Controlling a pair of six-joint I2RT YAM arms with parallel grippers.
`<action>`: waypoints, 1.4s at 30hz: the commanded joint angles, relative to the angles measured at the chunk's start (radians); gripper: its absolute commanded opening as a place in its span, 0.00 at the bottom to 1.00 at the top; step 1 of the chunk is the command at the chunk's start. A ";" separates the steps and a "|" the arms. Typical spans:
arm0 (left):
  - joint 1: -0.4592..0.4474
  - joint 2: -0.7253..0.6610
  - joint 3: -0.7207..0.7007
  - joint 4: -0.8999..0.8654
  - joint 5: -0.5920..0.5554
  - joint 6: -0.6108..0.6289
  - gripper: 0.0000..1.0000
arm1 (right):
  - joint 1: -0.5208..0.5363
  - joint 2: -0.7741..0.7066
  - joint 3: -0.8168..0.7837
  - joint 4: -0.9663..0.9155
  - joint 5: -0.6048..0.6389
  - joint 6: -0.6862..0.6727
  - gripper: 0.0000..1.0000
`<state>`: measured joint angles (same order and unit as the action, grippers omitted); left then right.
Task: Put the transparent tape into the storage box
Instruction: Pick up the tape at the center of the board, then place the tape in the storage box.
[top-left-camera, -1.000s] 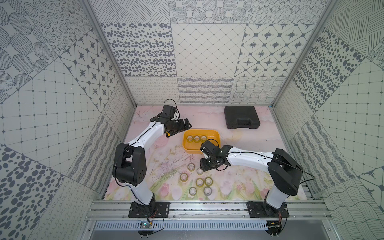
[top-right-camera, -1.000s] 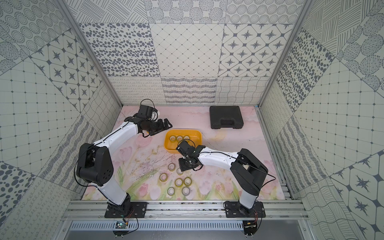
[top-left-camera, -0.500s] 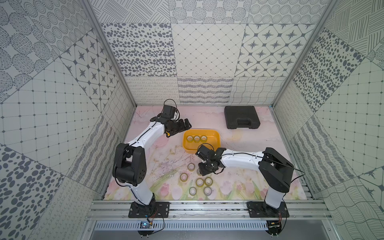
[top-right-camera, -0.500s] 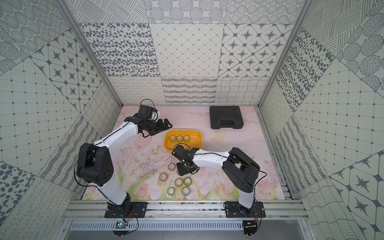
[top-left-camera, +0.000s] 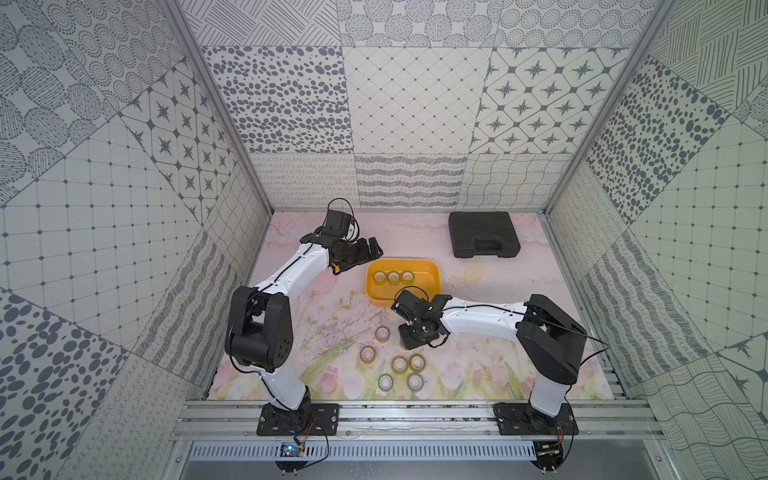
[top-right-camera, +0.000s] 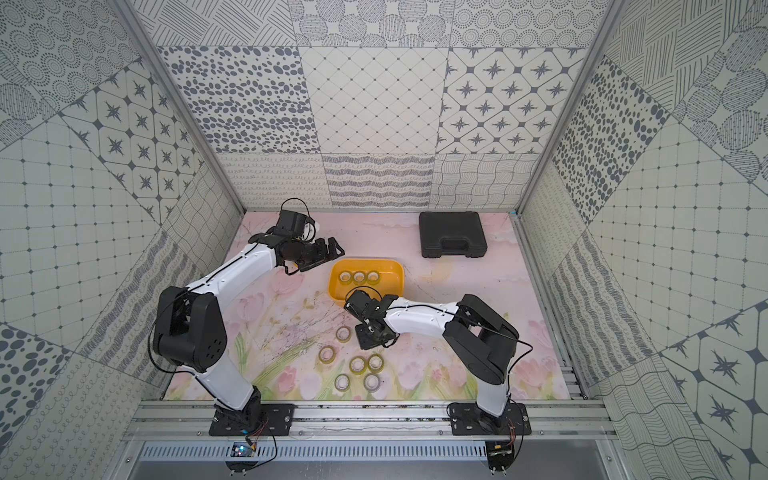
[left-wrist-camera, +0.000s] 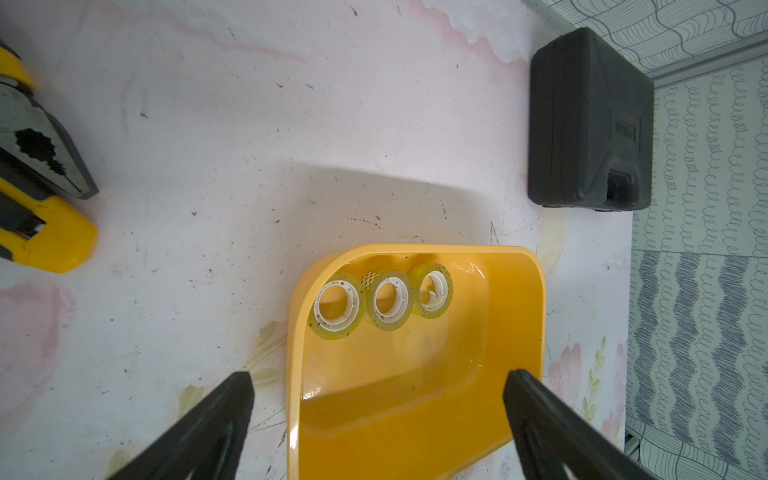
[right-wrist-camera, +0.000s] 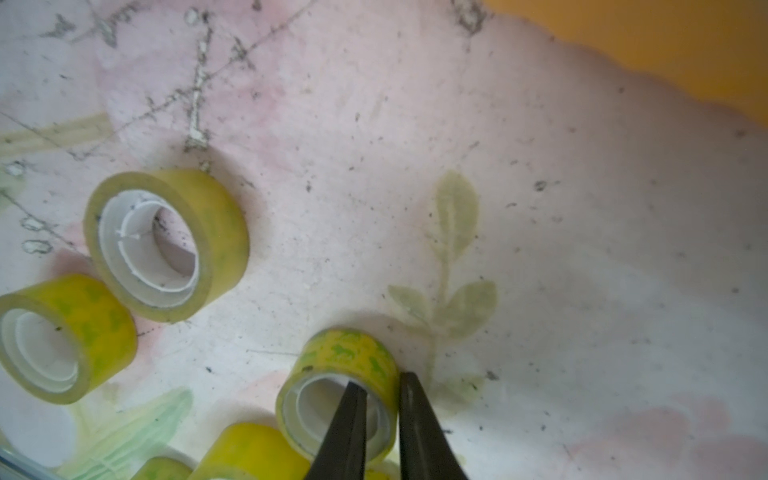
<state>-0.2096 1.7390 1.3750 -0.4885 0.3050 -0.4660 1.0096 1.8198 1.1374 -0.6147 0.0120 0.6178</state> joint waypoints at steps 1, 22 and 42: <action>0.000 -0.015 0.016 -0.018 -0.012 0.030 0.99 | 0.002 -0.040 0.024 -0.002 0.038 -0.007 0.13; 0.014 -0.117 -0.052 0.070 -0.073 0.027 0.99 | -0.266 -0.021 0.421 -0.199 0.074 -0.245 0.14; 0.025 -0.117 -0.040 0.054 -0.083 0.033 0.99 | -0.393 0.314 0.594 -0.200 0.160 -0.270 0.10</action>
<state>-0.1947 1.6291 1.3209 -0.4534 0.2462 -0.4595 0.6250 2.1159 1.6936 -0.8234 0.1249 0.3553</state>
